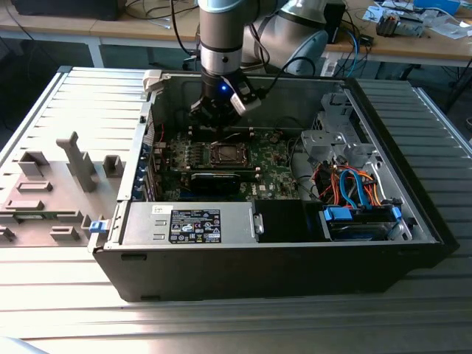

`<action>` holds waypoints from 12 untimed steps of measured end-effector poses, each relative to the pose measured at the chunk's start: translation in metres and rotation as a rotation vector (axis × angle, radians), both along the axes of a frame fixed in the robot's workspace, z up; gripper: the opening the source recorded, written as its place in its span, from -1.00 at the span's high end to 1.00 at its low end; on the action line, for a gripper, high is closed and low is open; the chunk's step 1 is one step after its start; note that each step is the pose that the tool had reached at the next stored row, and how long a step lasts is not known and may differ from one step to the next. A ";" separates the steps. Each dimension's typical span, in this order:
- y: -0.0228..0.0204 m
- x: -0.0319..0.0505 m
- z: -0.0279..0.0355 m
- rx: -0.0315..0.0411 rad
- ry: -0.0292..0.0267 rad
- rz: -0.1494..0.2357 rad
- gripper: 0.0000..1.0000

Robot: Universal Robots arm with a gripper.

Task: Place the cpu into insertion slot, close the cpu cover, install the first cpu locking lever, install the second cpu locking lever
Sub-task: 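Install the first cpu locking lever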

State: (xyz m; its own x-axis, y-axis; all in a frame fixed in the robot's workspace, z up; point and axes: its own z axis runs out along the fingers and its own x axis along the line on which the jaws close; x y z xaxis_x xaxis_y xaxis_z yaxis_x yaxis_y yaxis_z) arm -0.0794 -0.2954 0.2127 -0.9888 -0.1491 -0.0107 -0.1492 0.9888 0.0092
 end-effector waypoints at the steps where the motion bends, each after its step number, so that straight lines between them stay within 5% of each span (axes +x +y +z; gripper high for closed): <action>1: 0.0007 0.0006 0.0000 0.0001 0.0002 0.000 0.79; 12: 0.0010 0.0129 -0.0042 0.0000 0.0024 0.000 0.79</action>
State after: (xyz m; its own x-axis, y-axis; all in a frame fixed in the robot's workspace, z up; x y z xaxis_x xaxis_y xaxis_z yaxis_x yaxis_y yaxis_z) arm -0.0665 -0.2944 0.2086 -0.9887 -0.1494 -0.0082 -0.1494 0.9887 0.0096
